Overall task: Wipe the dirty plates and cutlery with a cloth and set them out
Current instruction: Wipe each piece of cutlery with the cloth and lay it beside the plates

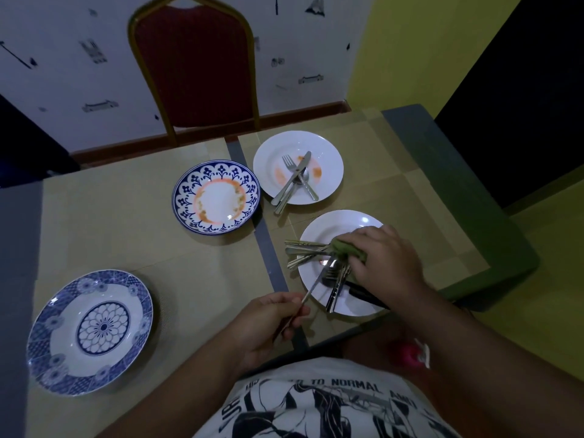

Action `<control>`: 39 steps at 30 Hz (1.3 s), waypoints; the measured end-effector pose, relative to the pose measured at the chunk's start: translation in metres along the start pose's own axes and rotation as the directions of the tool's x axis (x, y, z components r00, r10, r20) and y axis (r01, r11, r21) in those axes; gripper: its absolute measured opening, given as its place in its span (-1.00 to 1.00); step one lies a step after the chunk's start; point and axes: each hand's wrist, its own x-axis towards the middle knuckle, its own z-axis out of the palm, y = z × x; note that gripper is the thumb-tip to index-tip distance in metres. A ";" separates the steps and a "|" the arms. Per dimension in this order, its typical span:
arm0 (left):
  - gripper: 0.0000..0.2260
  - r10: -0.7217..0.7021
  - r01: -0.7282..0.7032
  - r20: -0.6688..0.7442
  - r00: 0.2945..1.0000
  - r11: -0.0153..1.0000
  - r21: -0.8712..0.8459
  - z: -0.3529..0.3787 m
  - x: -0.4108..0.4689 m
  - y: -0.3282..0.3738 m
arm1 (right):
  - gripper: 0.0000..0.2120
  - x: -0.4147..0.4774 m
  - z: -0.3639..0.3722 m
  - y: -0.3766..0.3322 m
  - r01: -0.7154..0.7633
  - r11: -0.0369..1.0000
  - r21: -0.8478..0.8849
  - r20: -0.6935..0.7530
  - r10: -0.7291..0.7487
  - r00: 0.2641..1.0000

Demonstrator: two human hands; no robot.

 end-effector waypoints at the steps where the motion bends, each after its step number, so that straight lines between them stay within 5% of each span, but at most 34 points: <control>1: -0.83 0.003 -0.003 -0.021 1.000 1.000 0.005 0.001 0.000 0.000 | -0.66 -0.001 -0.003 -0.002 -0.003 1.000 0.024 -0.013 0.003 1.000; 11: -0.79 0.040 -0.040 0.003 0.999 0.999 0.026 0.015 -0.003 0.007 | -0.71 -0.015 0.009 -0.028 0.197 0.980 0.035 -0.008 -0.197 0.980; 16: -0.80 0.039 -0.042 0.048 0.998 0.997 0.067 0.014 -0.006 0.002 | -0.80 -0.008 0.010 -0.025 0.190 0.982 -0.021 0.002 -0.190 0.982; 22: -0.83 0.097 -0.086 -0.068 0.993 0.986 0.140 0.000 -0.009 -0.005 | -0.79 0.006 0.003 -0.022 0.018 1.000 0.003 0.022 -0.018 1.000; 28: -0.83 0.139 -0.134 -0.129 0.982 0.990 0.042 -0.035 -0.023 -0.018 | -0.77 0.008 0.007 -0.052 0.101 0.990 0.096 0.017 -0.103 0.995; 32: -0.85 0.163 -0.184 -0.254 0.953 0.981 -0.064 -0.062 -0.034 -0.037 | -0.79 0.018 0.019 -0.075 0.151 0.976 0.158 -0.002 -0.153 0.988; 39: -0.82 0.135 -0.309 -0.638 0.758 0.936 -0.169 -0.093 -0.018 -0.055 | -0.86 0.012 0.040 -0.118 0.325 0.924 0.200 0.066 -0.344 0.937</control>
